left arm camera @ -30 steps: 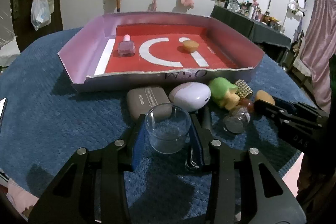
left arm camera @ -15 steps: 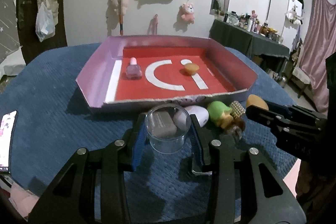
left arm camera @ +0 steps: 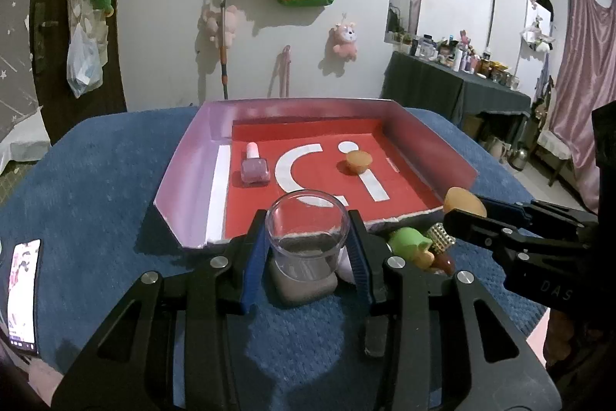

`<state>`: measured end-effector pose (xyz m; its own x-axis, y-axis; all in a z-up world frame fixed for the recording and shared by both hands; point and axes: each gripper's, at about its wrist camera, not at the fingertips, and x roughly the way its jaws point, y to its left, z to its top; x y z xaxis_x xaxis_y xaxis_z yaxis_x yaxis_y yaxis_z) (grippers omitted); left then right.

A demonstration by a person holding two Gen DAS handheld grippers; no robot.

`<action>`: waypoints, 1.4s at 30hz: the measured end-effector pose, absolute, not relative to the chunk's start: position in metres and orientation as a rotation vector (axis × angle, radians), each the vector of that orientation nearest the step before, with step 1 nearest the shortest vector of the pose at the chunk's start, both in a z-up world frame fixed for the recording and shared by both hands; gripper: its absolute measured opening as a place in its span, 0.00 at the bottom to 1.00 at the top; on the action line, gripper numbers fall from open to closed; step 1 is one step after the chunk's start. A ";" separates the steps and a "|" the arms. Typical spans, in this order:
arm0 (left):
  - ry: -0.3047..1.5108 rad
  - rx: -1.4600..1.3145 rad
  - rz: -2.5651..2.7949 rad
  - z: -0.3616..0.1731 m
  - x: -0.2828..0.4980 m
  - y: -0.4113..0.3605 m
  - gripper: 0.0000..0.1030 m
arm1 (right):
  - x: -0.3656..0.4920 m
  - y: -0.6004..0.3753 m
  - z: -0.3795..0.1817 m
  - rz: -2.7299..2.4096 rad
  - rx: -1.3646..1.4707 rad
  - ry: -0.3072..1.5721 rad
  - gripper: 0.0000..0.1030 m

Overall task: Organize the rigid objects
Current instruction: 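Carry the glass cup and second orange puff with both grippers into the box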

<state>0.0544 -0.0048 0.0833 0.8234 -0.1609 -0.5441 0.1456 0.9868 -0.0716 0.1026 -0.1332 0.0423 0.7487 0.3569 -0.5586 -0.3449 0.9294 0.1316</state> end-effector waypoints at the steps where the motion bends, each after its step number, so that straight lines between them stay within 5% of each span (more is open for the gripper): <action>1: 0.580 -0.027 -0.164 0.084 0.056 -0.005 0.36 | 0.104 -0.133 0.043 0.387 0.020 0.617 0.39; 42: 0.687 0.006 -0.173 0.078 0.160 0.006 0.36 | 0.193 -0.117 0.037 0.385 -0.050 0.754 0.39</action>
